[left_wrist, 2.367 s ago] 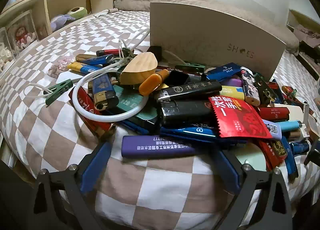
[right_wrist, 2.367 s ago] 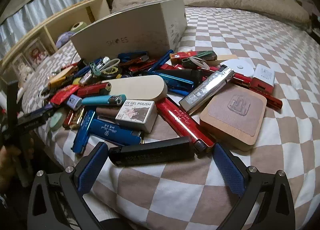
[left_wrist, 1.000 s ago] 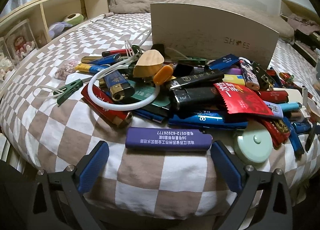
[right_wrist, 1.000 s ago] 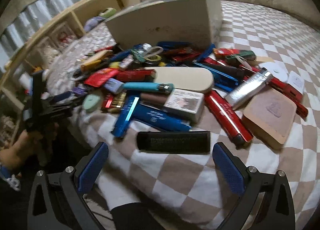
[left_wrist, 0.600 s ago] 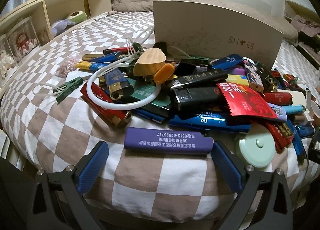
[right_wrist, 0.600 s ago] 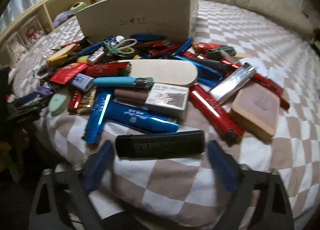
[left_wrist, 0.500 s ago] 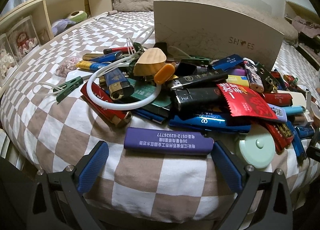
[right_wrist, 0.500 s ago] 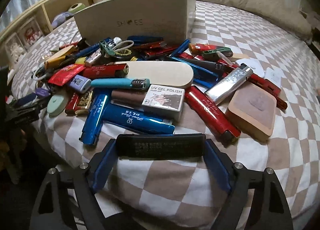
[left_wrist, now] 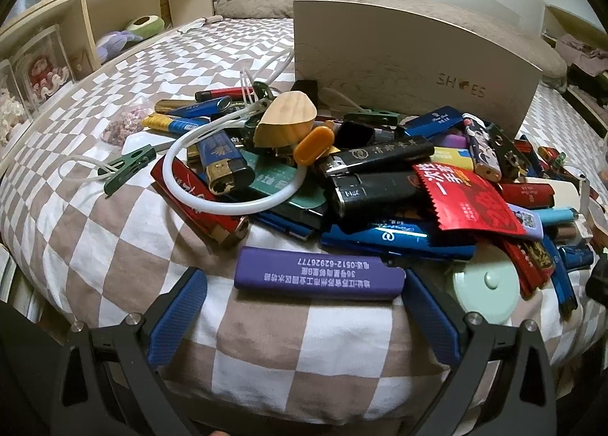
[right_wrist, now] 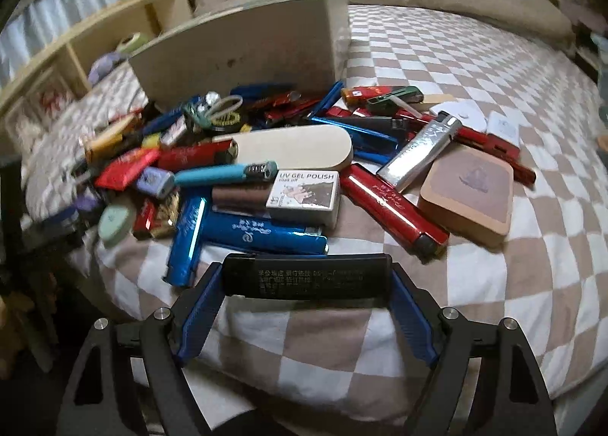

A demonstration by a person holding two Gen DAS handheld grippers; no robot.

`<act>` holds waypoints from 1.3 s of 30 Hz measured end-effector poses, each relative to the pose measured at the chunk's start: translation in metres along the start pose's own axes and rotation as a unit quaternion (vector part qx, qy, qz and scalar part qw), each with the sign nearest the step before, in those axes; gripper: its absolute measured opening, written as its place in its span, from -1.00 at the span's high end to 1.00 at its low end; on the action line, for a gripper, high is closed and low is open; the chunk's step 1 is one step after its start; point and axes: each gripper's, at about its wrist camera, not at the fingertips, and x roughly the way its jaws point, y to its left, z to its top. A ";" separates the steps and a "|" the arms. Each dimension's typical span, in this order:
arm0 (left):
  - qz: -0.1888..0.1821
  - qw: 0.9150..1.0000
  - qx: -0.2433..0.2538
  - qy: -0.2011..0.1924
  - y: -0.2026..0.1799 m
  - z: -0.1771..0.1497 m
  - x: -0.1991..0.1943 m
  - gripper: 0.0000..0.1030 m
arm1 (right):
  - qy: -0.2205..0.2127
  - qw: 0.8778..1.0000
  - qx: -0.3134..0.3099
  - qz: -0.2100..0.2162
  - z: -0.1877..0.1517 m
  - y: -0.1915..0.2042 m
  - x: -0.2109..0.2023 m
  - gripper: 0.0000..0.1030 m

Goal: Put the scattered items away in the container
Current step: 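Close the left tool on the purple printed pen in the pile, then carry both items over the shoe box and open the right tool, dropping the black case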

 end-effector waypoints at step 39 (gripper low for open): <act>-0.069 0.993 0.007 -0.097 0.002 0.049 -0.055 -0.59 | -0.097 0.995 -0.008 -0.007 0.056 0.054 -0.035 -0.62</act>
